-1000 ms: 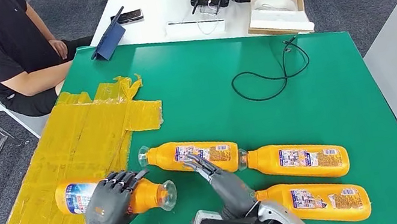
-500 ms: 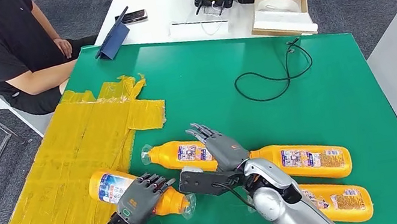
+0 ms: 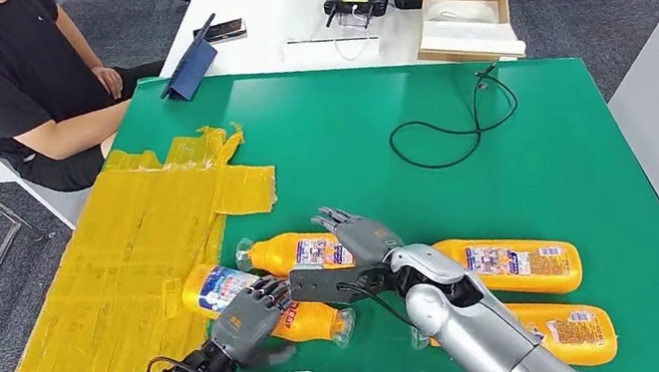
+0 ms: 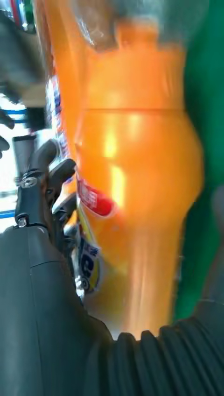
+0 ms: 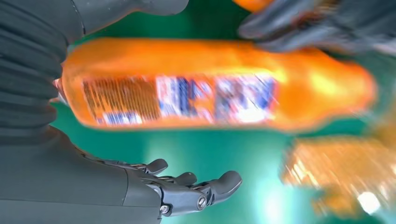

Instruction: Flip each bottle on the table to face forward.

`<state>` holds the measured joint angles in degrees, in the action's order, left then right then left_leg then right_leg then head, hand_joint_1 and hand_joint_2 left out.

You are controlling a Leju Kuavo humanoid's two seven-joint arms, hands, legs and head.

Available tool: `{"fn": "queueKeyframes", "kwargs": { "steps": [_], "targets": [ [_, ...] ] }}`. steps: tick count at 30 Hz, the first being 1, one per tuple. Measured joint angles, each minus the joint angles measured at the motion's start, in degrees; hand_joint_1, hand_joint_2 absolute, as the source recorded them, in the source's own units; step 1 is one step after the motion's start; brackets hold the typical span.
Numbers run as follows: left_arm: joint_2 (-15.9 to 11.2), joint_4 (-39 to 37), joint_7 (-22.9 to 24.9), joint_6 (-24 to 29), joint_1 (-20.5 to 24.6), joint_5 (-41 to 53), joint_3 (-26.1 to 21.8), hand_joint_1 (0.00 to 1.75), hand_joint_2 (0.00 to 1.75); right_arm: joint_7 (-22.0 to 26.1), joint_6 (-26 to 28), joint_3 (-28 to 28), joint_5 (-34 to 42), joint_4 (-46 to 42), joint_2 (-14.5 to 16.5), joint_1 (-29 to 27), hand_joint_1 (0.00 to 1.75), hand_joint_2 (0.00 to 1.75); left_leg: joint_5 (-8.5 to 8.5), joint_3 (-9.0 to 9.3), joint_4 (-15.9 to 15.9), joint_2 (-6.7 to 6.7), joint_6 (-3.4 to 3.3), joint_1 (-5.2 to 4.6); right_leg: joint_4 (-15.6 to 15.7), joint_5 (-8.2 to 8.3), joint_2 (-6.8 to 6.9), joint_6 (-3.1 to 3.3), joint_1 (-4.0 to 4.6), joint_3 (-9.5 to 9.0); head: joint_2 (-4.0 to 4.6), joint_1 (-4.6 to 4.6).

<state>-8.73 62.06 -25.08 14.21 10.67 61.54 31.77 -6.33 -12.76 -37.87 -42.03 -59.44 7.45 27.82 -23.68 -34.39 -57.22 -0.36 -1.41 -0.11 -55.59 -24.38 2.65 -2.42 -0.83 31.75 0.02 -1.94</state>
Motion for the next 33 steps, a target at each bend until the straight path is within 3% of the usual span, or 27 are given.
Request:
{"fn": "queueKeyframes", "kwargs": {
  "steps": [4, 8, 10, 14, 15, 21, 24, 28, 33],
  "targets": [
    [1.22, 2.07, -3.64, -13.28, 0.62, -18.99, -1.82, 0.00, 0.00, -1.60, -1.07, -1.06, -3.43, 9.10, -0.01, 2.76, 0.00, 1.75, 0.08, -0.03, -0.01, -0.27, -0.05, -0.03, 0.01, 0.01, 0.26, -0.05, -0.04, -0.03, 0.00, 0.00],
    [3.78, 7.36, 0.02, -30.12, -0.51, -41.63, -6.76, 0.00, 0.00, -3.46, 0.57, -1.55, -7.96, 17.53, 0.04, 5.02, 0.00, 1.75, 0.07, -0.02, -0.01, -0.18, -0.06, -0.08, 0.01, 0.01, 0.25, -0.05, -0.09, 0.03, 0.00, 0.01],
    [5.05, 10.03, 2.16, -35.01, -1.86, -49.26, -8.99, 0.00, 0.00, -4.19, 1.29, -1.70, -10.14, 21.36, 0.15, 6.18, 0.00, 1.75, 0.04, 0.03, -0.01, 0.00, -0.06, -0.10, 0.03, 0.01, 0.15, -0.06, -0.11, 0.28, 0.00, 0.01],
    [7.09, 14.66, 3.94, -39.27, -3.84, -59.82, -12.63, 0.00, 0.00, -5.67, 0.85, -1.74, -13.45, 27.57, 0.57, 7.84, 1.68, 1.75, -0.13, 0.26, -0.01, 0.15, -0.04, -0.13, 0.07, -0.06, -0.02, -0.04, -0.13, 0.47, 0.00, -0.01],
    [7.44, 15.70, 4.16, -39.73, -4.09, -61.53, -13.27, 0.00, 0.00, -5.95, 0.65, -1.74, -14.14, 28.80, 0.74, 8.14, 1.75, 1.75, -0.20, 0.40, 0.00, 0.16, -0.01, -0.12, 0.07, -0.13, -0.04, 0.02, -0.13, 0.37, 0.00, 0.00],
    [9.01, 20.70, 5.72, -41.15, -5.32, -68.71, -15.92, 0.00, 0.00, -6.57, 1.79, -1.34, -15.17, 32.80, 1.61, 8.88, 1.75, 1.75, -0.73, 1.55, 0.02, 0.18, 0.16, -0.09, 0.11, -0.98, -0.15, 0.15, -0.14, -0.72, 0.00, -0.01],
    [9.61, 23.58, 6.94, -40.87, -7.07, -72.14, -17.48, 0.00, 0.00, -5.95, 8.64, 0.28, -14.11, 33.14, 1.73, 7.66, 1.75, 1.75, -0.91, 1.88, 0.03, 0.24, 0.17, -0.09, 0.11, -1.33, -0.24, 0.21, -0.14, -1.08, 0.00, 0.01],
    [10.47, 28.89, 7.76, -39.66, -11.74, -73.39, -19.55, 0.00, 0.00, -1.14, 23.32, 5.58, -12.38, 29.17, 1.82, 2.74, 1.75, 1.75, -0.94, 1.90, 0.02, 0.42, 0.04, -0.13, 0.10, -1.22, -0.45, 0.16, -0.16, -1.11, 0.00, 0.03],
    [11.18, 32.49, 8.08, -39.32, -15.57, -73.60, -20.73, 0.00, 0.00, 0.12, 26.11, 11.28, -13.47, 22.26, 1.90, -2.48, 1.75, 1.75, -0.82, 1.42, -0.01, 0.40, -0.07, -0.14, 0.07, -0.53, -0.43, -0.09, -0.16, -0.81, 0.00, 0.00]
  ]
}}
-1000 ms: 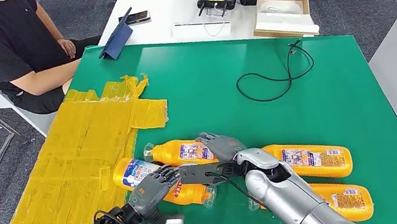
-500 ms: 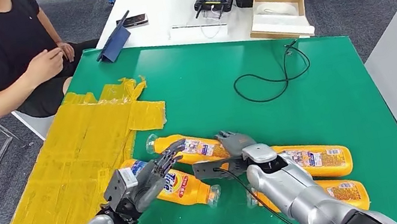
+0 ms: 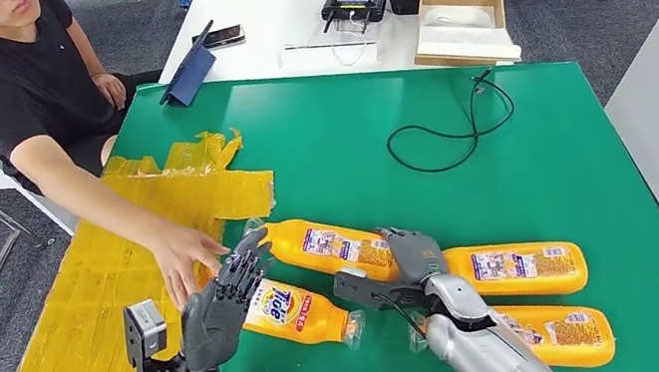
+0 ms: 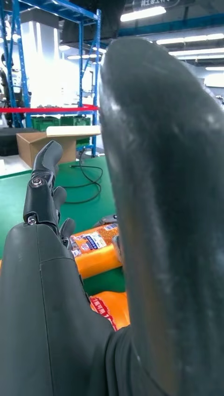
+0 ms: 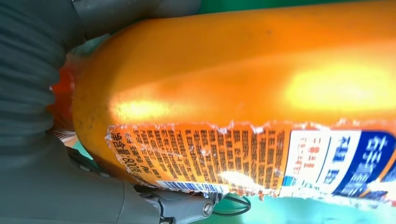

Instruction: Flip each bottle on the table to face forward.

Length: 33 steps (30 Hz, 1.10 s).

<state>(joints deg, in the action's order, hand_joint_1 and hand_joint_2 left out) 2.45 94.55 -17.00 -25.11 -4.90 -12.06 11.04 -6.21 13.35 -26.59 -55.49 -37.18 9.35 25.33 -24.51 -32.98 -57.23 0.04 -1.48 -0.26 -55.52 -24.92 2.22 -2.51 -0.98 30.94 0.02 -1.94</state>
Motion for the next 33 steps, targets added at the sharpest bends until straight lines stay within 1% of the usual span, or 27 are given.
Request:
{"fn": "queueKeyframes", "kwargs": {
  "steps": [2, 5, 7, 9, 11, 13, 15, 18, 21, 26, 33],
  "targets": [
    [0.29, 0.71, 0.03, 0.28, -0.85, -0.03, -0.39, 0.00, 0.00, 1.00, 0.92, 1.50, 0.02, -2.08, 0.08, -1.58, 1.75, 1.75, 0.03, -0.20, 0.00, -0.01, -0.01, 0.01, -0.02, 0.00, 0.00, 0.00, 0.01, -0.03, 0.00, -0.01],
    [0.88, 1.80, 0.23, 1.41, -2.19, -0.10, -0.97, 0.00, 0.00, 4.64, 4.17, 4.66, 0.97, -6.73, 0.61, -5.10, 1.75, 1.75, 0.04, -0.51, 0.00, -0.02, -0.01, 0.01, -0.04, 0.00, 0.01, 0.00, 0.02, 0.06, 0.00, -0.01],
    [1.61, 2.73, 0.52, 2.68, -3.60, -0.39, -1.45, 0.00, 0.87, 9.03, 5.96, 7.27, 4.43, -12.01, 1.18, -8.83, 1.75, 1.75, 0.04, -0.71, 0.00, -0.04, -0.02, 0.01, -0.05, 0.00, 0.02, 0.00, 0.01, 0.22, 0.00, 0.01],
    [2.74, 3.88, 1.05, 4.01, -5.44, -1.00, -2.26, 0.00, 1.75, 14.05, 6.65, 9.94, 10.75, -19.53, 2.00, -13.71, 1.75, 1.75, 0.03, -1.00, -0.01, -0.07, -0.02, -0.01, -0.05, -0.01, 0.03, 0.00, 0.00, 0.48, 0.00, 0.01],
    [3.95, 5.15, 1.99, 4.81, -7.01, -1.80, -3.13, 0.00, 1.75, 17.57, 6.04, 11.91, 17.29, -27.84, 2.85, -18.36, 1.75, 1.75, 0.03, -1.30, -0.01, -0.09, -0.02, -0.02, -0.05, -0.01, 0.05, 0.00, 0.00, 0.78, 0.00, -0.01],
    [4.97, 6.14, 3.14, 5.28, -8.07, -2.33, -3.71, 0.00, 1.75, 20.26, 5.22, 12.68, 22.15, -35.56, 3.45, -22.21, 1.75, 1.75, 0.03, -1.46, -0.01, -0.11, -0.02, -0.03, -0.05, 0.00, 0.05, 0.00, -0.01, 0.94, 0.00, 0.00],
    [5.80, 6.77, 3.95, 5.54, -8.83, -2.32, -4.03, 0.00, 1.75, 22.05, 4.80, 12.48, 24.33, -42.52, 3.86, -25.39, 1.75, 1.75, 0.02, -1.51, -0.01, -0.10, -0.01, -0.04, -0.04, -0.01, 0.03, 0.00, 0.00, 1.01, 0.00, -0.01],
    [6.74, 7.30, 4.18, 5.63, -9.31, -1.95, -4.28, 0.00, 1.75, 23.01, 4.73, 11.48, 24.45, -49.64, 4.19, -28.33, 1.75, 1.75, 0.00, -1.53, -0.01, -0.08, 0.00, -0.03, -0.04, -0.01, 0.03, 0.00, 0.00, 1.06, 0.00, -0.01],
    [7.44, 7.54, 4.17, 5.55, -9.59, -1.54, -4.43, 0.00, 1.75, 24.31, 4.48, 9.57, 23.22, -53.93, 4.14, -29.98, 1.75, 1.75, 0.00, -1.53, 0.00, -0.07, 0.00, -0.02, -0.04, -0.02, 0.02, 0.00, 0.01, 1.07, 0.00, 0.00],
    [8.45, 7.56, 4.22, 5.46, -9.73, -1.25, -4.38, 0.00, 1.75, 24.74, 3.92, 3.29, 21.59, -58.44, 3.78, -31.42, 1.75, 1.75, 0.01, -1.51, 0.00, -0.02, 0.00, -0.01, -0.05, -0.01, 0.01, 0.01, 0.01, 1.09, 0.00, -0.01],
    [8.63, 7.56, 4.35, 4.15, -9.73, -3.60, -4.10, 0.00, 1.75, 21.27, -2.77, -4.15, 19.37, -58.30, 1.72, -31.19, 1.75, 1.75, 0.01, -1.53, 0.00, -0.02, 0.00, -0.02, -0.05, -0.01, 0.02, 0.01, 0.00, 1.08, 0.00, -0.01]
  ]
}}
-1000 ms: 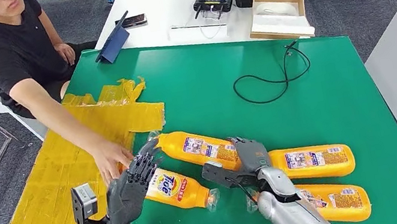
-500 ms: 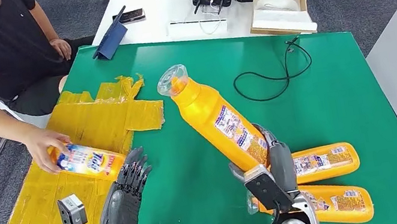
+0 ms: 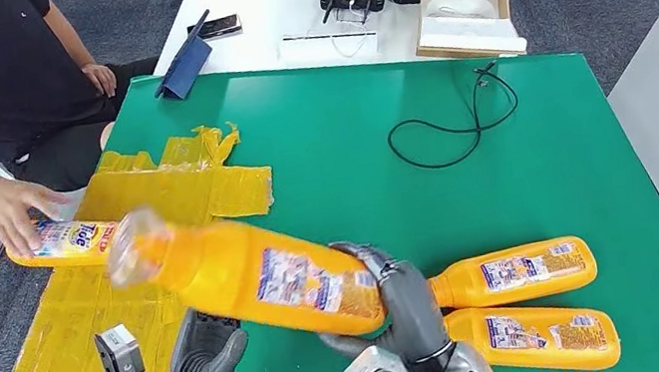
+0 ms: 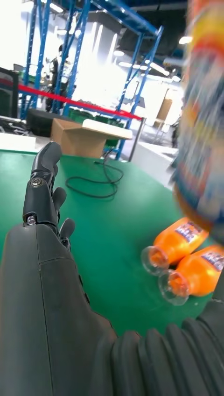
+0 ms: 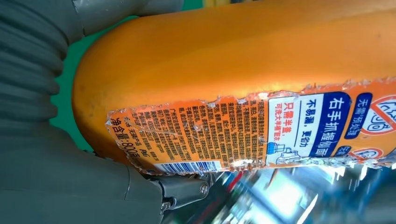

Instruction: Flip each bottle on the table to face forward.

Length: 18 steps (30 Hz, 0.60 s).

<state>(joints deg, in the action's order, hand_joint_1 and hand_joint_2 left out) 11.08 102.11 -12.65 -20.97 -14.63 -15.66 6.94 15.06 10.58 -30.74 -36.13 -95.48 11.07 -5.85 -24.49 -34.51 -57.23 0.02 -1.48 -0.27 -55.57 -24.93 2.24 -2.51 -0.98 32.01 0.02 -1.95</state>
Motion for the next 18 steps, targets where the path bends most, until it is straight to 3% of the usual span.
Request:
{"fn": "queueKeyframes", "kwargs": {
  "steps": [10, 18],
  "targets": [
    [0.00, -0.02, -0.38, -2.31, 0.04, -3.21, 1.03, 0.00, 1.75, -2.05, -2.88, -5.80, -2.08, 4.83, -2.34, 2.37, 1.75, 1.75, 0.00, -0.01, 0.00, 0.02, 0.00, 0.00, 0.00, 0.00, 0.00, 0.00, 0.00, 0.04, 0.00, 0.00],
    [-0.31, -0.02, -2.32, -4.02, -0.41, -5.13, 2.61, 0.00, 1.75, -2.86, -1.90, -9.05, -1.16, 10.38, -3.04, 4.24, 1.75, 1.75, 0.00, -0.02, 0.00, 0.05, 0.00, 0.00, 0.00, 0.00, -0.01, 0.00, 0.00, 0.08, 0.00, -0.01]
  ]
}}
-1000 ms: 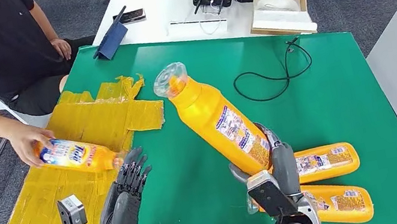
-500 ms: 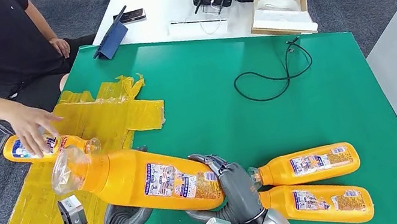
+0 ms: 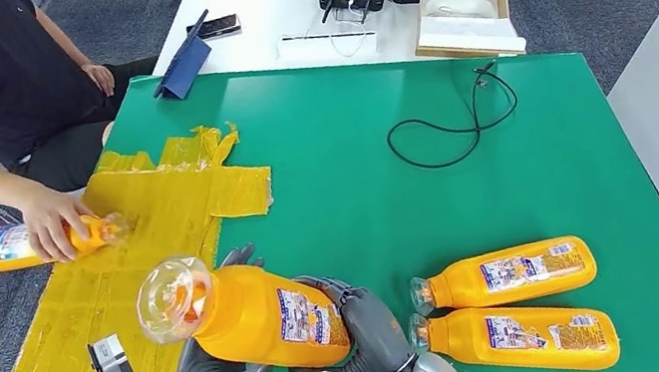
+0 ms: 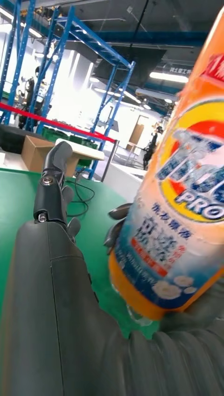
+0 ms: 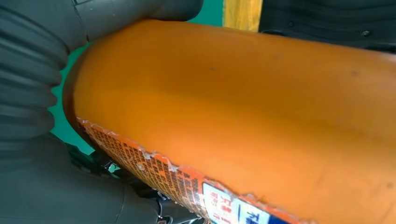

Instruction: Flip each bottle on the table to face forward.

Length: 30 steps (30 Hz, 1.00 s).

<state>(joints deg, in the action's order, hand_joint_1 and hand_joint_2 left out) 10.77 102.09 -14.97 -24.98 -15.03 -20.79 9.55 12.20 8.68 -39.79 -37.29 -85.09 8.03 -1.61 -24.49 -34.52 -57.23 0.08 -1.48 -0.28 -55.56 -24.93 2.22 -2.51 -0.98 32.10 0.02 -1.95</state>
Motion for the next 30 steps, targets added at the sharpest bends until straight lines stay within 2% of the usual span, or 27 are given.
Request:
{"fn": "queueKeyframes", "kwargs": {
  "steps": [6, 11, 20, 25, 30],
  "targets": [
    [-0.87, 0.00, -1.26, -1.52, -0.12, 0.59, 0.96, 0.00, 1.75, -0.06, 0.50, -1.66, 0.69, 2.20, -0.26, 0.93, 1.75, 1.75, 0.00, -0.01, 0.00, 0.00, 0.00, 0.00, 0.00, 0.00, 0.00, 0.00, 0.00, 0.04, 0.00, 0.00],
    [-1.94, -0.11, -4.34, -3.13, 0.81, 5.04, 2.68, 0.00, 1.75, -0.19, 0.23, -2.60, 2.17, 3.59, -0.51, 1.28, 1.75, 1.75, 0.00, -0.02, 0.00, 0.00, 0.00, 0.00, 0.00, 0.00, 0.00, 0.00, 0.00, 0.03, 0.00, 0.01],
    [-3.80, -0.92, -7.90, -3.75, 2.31, 9.68, 4.40, 0.00, 1.75, 2.35, -0.17, -2.85, 7.81, 4.05, -0.99, 0.46, 1.75, 1.75, 0.00, -0.03, 0.00, 0.00, 0.00, 0.00, 0.00, 0.00, 0.00, 0.00, 0.00, 0.03, 0.00, 0.01],
    [-4.16, -1.03, -8.27, -3.37, 2.42, 11.36, 4.68, 0.00, 1.75, 3.42, -1.19, -2.02, 10.94, 1.16, -1.40, -1.10, 1.75, 1.75, 0.00, -0.06, 0.00, -0.01, 0.00, 0.00, 0.00, 0.00, 0.00, 0.00, 0.00, 0.05, 0.00, 0.01],
    [-4.51, -1.04, -8.63, -3.19, 2.49, 12.87, 4.83, 0.00, 1.75, 3.36, -3.05, -0.80, 10.68, -2.28, -1.56, -2.46, 1.75, 1.75, 0.00, -0.06, 0.00, -0.01, 0.00, -0.01, 0.00, 0.00, 0.00, 0.00, 0.00, 0.04, 0.00, 0.01]
  ]
}}
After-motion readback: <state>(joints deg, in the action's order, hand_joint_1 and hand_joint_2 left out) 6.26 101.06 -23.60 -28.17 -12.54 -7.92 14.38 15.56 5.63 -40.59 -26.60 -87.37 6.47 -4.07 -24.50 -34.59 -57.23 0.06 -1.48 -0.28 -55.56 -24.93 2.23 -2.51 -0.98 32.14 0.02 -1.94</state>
